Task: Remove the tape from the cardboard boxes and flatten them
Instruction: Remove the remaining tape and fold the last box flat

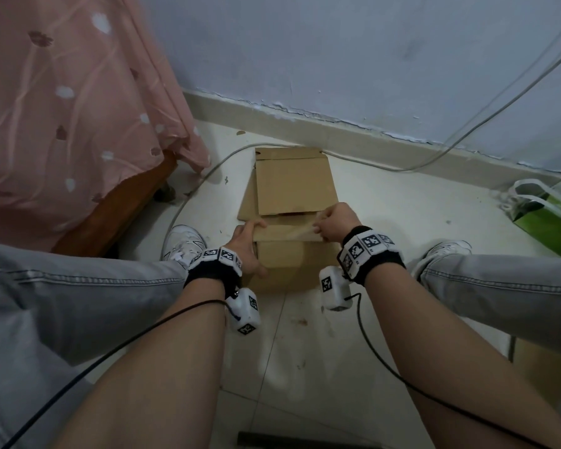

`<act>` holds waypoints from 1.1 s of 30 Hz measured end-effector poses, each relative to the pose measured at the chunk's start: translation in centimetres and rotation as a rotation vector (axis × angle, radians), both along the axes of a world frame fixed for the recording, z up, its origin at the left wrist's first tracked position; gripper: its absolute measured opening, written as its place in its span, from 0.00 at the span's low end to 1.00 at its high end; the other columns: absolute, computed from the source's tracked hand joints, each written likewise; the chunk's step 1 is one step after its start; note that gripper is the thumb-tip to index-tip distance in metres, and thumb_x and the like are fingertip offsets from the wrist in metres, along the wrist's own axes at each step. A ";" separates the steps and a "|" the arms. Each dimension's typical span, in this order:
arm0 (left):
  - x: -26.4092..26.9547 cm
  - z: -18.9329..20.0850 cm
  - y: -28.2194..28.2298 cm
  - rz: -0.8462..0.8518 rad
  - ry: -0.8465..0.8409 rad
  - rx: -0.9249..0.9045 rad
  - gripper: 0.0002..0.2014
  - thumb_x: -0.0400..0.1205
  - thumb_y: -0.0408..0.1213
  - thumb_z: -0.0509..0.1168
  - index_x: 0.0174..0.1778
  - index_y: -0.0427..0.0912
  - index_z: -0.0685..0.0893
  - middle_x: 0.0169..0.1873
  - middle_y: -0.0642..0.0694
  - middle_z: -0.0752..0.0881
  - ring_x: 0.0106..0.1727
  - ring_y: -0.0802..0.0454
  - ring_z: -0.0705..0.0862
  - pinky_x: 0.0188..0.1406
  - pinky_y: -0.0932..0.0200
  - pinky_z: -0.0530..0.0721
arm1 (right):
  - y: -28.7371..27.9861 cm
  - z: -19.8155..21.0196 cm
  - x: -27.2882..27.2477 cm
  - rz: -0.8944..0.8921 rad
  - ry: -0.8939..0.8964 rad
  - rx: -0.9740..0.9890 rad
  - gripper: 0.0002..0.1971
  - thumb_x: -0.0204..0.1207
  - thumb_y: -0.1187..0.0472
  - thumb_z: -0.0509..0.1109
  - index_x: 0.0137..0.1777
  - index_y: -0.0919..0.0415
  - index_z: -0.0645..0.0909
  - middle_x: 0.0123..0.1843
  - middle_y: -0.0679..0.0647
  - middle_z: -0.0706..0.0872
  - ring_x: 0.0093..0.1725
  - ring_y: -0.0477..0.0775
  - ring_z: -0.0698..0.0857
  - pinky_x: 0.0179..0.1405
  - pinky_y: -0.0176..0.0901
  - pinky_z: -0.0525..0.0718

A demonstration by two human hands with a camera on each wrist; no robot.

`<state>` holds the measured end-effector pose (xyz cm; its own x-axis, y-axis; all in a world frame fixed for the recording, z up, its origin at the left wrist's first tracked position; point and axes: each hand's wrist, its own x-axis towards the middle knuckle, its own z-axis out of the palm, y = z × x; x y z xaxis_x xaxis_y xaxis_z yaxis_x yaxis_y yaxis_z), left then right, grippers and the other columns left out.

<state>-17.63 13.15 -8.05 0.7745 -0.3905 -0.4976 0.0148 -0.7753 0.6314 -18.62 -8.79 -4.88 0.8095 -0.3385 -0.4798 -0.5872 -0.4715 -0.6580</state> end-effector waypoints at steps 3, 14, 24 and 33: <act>-0.2 -0.6 1.3 0.012 0.023 0.065 0.50 0.64 0.30 0.81 0.74 0.60 0.58 0.64 0.46 0.66 0.53 0.42 0.77 0.45 0.52 0.79 | -2.8 -0.2 -0.5 -0.143 0.009 0.002 0.10 0.81 0.68 0.63 0.45 0.67 0.86 0.43 0.61 0.90 0.36 0.54 0.84 0.42 0.47 0.88; 0.6 -1.5 1.7 0.065 0.062 0.130 0.53 0.64 0.30 0.81 0.77 0.62 0.55 0.64 0.47 0.65 0.54 0.42 0.75 0.32 0.58 0.75 | -3.9 -1.3 -0.7 -0.349 -0.067 -0.133 0.15 0.78 0.74 0.60 0.40 0.62 0.88 0.49 0.64 0.90 0.50 0.65 0.88 0.51 0.50 0.89; 0.9 -1.7 2.3 0.070 0.099 0.188 0.53 0.62 0.30 0.82 0.74 0.60 0.57 0.62 0.46 0.68 0.56 0.41 0.75 0.36 0.54 0.77 | -6.6 -1.4 -1.1 -0.645 -0.121 -0.230 0.13 0.80 0.73 0.62 0.58 0.67 0.86 0.62 0.68 0.85 0.59 0.67 0.85 0.46 0.44 0.78; 1.2 -2.4 3.5 0.066 0.084 0.345 0.54 0.61 0.28 0.81 0.78 0.56 0.58 0.64 0.39 0.72 0.58 0.41 0.76 0.45 0.54 0.83 | -6.4 -1.2 -2.2 -0.754 -0.099 -0.093 0.13 0.81 0.71 0.61 0.61 0.74 0.82 0.62 0.68 0.85 0.59 0.69 0.85 0.46 0.47 0.80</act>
